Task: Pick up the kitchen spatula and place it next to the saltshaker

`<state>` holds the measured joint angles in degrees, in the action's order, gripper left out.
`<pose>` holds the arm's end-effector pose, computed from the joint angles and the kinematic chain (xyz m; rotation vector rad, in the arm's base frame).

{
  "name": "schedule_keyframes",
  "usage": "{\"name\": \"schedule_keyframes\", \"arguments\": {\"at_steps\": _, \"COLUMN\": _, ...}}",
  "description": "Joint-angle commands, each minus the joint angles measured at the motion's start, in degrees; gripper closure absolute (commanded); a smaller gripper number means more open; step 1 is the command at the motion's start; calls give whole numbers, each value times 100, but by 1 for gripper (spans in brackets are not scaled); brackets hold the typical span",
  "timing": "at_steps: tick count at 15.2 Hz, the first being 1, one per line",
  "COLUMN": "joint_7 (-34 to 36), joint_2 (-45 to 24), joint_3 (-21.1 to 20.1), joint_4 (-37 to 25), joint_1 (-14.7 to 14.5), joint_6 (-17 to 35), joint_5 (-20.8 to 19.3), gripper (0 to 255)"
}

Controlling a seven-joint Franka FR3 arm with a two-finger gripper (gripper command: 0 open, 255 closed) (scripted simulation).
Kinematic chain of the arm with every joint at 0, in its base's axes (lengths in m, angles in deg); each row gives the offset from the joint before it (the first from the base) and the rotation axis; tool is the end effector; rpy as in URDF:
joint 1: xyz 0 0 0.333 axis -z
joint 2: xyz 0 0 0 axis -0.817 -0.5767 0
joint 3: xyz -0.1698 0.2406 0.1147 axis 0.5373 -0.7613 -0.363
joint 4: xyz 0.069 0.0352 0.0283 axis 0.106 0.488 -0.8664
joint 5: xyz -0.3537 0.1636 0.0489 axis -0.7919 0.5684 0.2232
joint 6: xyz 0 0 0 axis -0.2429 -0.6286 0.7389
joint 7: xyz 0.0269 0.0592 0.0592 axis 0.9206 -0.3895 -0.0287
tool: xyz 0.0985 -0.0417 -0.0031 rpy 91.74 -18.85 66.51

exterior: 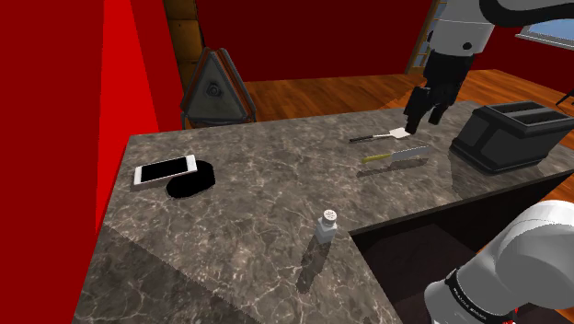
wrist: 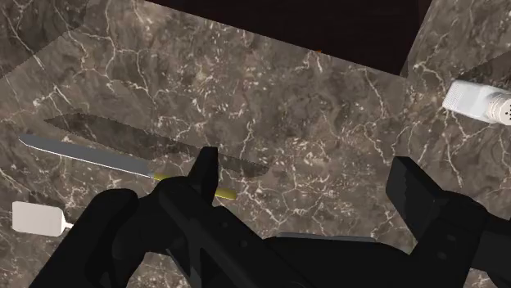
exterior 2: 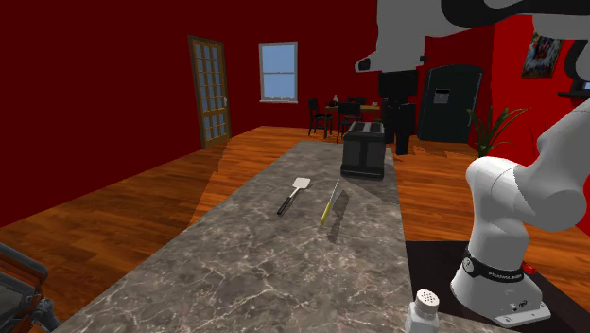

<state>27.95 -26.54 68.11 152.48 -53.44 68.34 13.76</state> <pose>0.3115 -0.0046 0.5893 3.1345 -0.1529 -0.1364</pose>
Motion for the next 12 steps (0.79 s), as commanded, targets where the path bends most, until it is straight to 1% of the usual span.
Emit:
{"name": "schedule_keyframes", "arguments": {"at_steps": 1, "joint_7": 0, "joint_2": 0, "joint_3": 0, "joint_4": 0, "joint_1": 0, "joint_6": 0, "joint_5": 0, "gripper": 0}}
{"name": "schedule_keyframes", "arguments": {"at_steps": 7, "joint_7": -1829, "joint_2": 63, "joint_3": 940, "joint_4": 529, "joint_1": -91, "joint_6": 629, "joint_5": -680, "gripper": 0}}
{"name": "schedule_keyframes", "arguments": {"at_steps": 12, "joint_7": -3334, "joint_2": -277, "joint_3": 1771, "joint_4": 654, "joint_1": -195, "joint_6": 1276, "joint_5": -1167, "gripper": 0}}
